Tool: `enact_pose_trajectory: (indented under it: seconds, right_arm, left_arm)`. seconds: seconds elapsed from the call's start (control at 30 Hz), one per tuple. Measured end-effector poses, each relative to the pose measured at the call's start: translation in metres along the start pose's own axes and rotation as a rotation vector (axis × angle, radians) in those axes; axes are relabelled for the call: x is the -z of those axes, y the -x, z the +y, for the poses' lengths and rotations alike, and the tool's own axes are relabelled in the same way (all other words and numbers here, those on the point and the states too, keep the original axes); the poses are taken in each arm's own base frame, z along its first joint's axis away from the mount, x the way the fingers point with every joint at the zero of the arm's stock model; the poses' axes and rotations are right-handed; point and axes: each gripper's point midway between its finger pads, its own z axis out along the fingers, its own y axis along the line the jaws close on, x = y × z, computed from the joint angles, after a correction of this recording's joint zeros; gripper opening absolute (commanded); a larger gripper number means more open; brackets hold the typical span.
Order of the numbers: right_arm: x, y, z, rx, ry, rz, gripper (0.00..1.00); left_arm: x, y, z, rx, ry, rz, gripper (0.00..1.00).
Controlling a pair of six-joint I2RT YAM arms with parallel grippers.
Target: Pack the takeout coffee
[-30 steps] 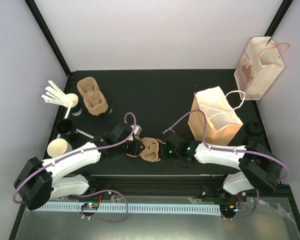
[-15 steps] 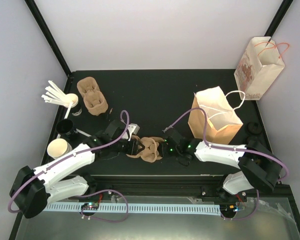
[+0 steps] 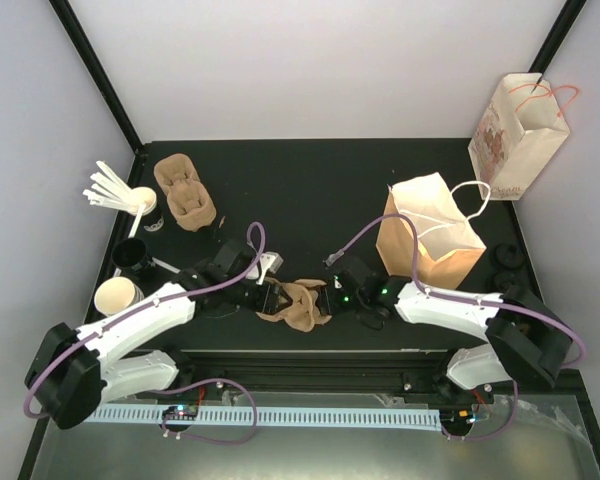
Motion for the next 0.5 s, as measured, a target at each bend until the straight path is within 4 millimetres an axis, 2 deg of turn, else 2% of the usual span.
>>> enact_pose_trajectory:
  seconds: [0.13,0.5]
  right_arm:
    - [0.011,0.007,0.018,0.054,0.086,-0.029,0.61]
    - [0.009,0.004,0.024,0.107,0.12,-0.012,0.56]
  left_arm:
    - [-0.005,-0.004,0.006,-0.007,0.021,0.026,0.79]
    - [0.009,0.005,0.001,-0.03,0.024,-0.053,0.94]
